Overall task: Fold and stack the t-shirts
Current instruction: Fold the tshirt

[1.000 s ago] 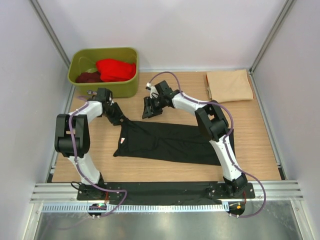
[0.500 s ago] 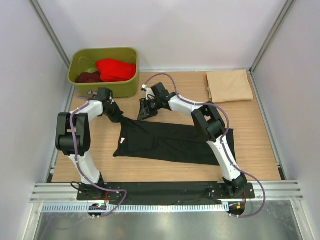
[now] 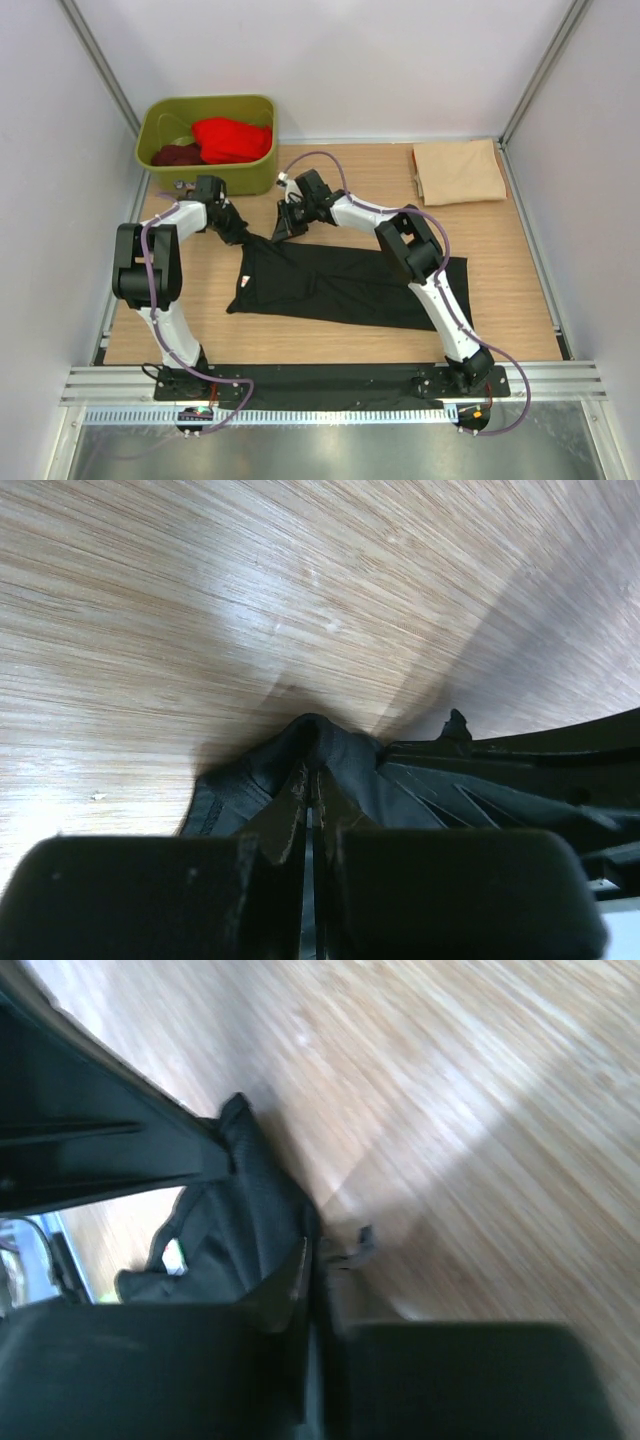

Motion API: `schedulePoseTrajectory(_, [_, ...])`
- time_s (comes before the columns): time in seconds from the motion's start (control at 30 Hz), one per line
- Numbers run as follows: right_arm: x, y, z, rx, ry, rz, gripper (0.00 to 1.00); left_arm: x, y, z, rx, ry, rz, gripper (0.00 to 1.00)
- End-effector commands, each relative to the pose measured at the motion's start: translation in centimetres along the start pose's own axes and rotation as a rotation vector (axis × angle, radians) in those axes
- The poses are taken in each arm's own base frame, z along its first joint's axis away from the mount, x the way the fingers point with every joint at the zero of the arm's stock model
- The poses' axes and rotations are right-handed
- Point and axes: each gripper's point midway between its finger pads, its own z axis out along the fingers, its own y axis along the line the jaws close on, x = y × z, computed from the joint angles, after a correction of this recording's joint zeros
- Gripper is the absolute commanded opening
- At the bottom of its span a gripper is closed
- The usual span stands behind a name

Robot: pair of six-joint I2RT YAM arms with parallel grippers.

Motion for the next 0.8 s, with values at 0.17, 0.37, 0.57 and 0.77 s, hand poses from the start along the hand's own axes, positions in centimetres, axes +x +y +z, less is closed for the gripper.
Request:
schedulePoseTrajectory(0.17, [-1.5, -2.7, -0.8, 0.140, -0.091, 0.035, 0.01, -1.7, -0.8, -0.6, 0.001, -0.058, 0.024, 0.00])
schedulePoseTrajectory(0.37, [-3.1, -3.2, -2.0, 0.159, -0.164, 0.062, 0.01, -2.0, 0.5, -0.5, -0.074, -0.066, 0.045, 0.00])
schedulePoseTrajectory(0.57, [-4.0, -3.3, -2.4, 0.170, -0.208, 0.054, 0.01, -2.2, 0.8, -0.2, -0.095, -0.064, 0.043, 0.00])
schedulePoseTrajectory(0.77, [-4.1, -4.5, -2.7, 0.226, -0.215, 0.080, 0.01, -2.5, -0.3, -0.9, -0.069, -0.057, 0.046, 0.33])
